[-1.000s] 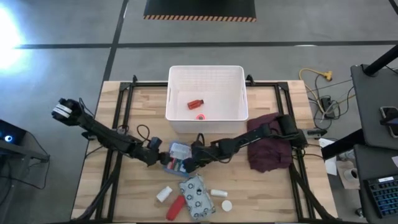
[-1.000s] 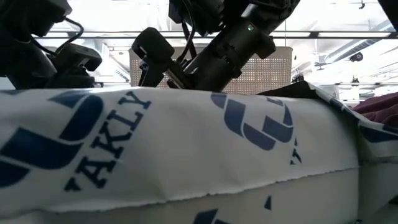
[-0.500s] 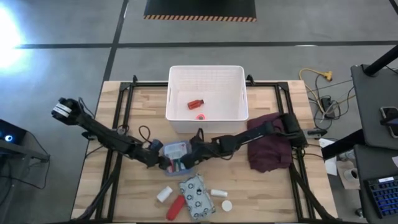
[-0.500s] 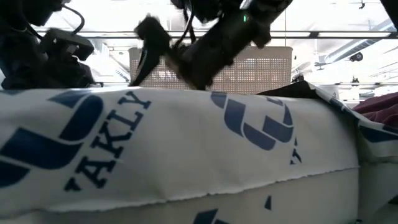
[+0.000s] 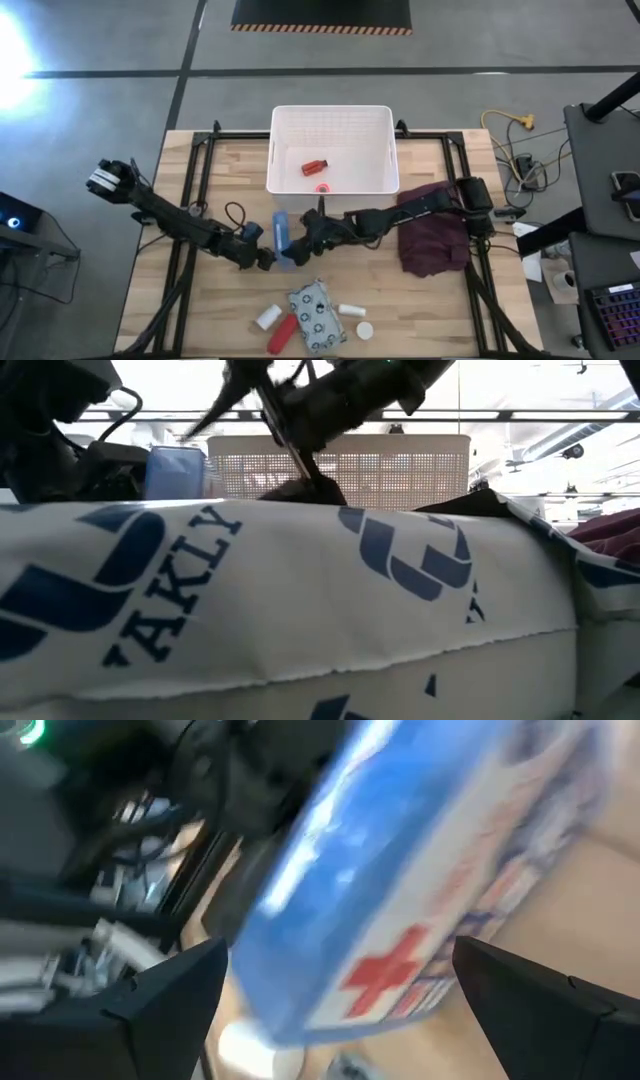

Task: Pick & place medical supplies in basket/bin
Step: Put the first aid kit into the white bin

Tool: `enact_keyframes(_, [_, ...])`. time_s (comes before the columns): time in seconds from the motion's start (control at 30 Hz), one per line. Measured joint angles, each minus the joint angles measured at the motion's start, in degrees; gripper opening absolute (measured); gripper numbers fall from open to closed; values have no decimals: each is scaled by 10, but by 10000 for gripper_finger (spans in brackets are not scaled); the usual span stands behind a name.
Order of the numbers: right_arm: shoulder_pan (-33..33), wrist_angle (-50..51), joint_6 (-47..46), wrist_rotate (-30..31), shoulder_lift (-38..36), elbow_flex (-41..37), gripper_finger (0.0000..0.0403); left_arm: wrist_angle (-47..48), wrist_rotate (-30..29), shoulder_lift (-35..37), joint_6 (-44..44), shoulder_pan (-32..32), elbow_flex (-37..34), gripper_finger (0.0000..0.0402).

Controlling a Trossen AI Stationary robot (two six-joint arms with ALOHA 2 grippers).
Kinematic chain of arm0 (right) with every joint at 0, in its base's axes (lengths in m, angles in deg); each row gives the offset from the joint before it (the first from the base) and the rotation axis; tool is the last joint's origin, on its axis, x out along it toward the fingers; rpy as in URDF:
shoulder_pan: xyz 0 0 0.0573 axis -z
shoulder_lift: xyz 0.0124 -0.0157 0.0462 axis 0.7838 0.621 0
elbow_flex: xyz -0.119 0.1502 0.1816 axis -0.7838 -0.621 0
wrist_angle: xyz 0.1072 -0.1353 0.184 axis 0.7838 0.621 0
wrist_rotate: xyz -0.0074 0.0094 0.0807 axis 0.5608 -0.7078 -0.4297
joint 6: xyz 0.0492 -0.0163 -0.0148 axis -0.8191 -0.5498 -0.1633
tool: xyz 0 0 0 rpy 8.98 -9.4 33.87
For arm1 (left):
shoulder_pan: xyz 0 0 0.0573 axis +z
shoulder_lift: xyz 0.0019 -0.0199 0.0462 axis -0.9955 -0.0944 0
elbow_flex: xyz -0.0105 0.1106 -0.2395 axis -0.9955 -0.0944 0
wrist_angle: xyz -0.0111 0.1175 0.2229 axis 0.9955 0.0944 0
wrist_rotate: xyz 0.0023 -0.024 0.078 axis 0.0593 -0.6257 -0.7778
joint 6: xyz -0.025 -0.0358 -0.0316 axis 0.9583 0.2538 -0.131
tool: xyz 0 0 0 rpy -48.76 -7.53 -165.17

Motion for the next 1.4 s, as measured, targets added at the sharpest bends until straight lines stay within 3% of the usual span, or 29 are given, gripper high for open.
enact_keyframes(0.17, [1, 22, -29, 6, 1, 0, 377, 1, -2, 0, 0, 0, 3, 230])
enact_keyframes(0.43, [20, 42, -58, -27, 0, 15, 377, -2, -66, 0, -53, 0, 33, 230])
enact_keyframes(0.77, [40, 200, -31, -28, -2, 94, 377, -1, -118, 0, -111, 0, 63, 230])
enact_keyframes(1.13, [49, 229, -58, -28, -1, 65, 374, 1, -133, 0, -122, 0, 61, 230])
enact_keyframes(1.27, [47, 232, -62, -28, -1, 62, 339, 1, -133, 0, -126, 0, 61, 230])
enact_keyframes(1.4, [40, 239, -60, -31, -2, 63, 262, 1, -133, 0, -126, 0, 61, 230])
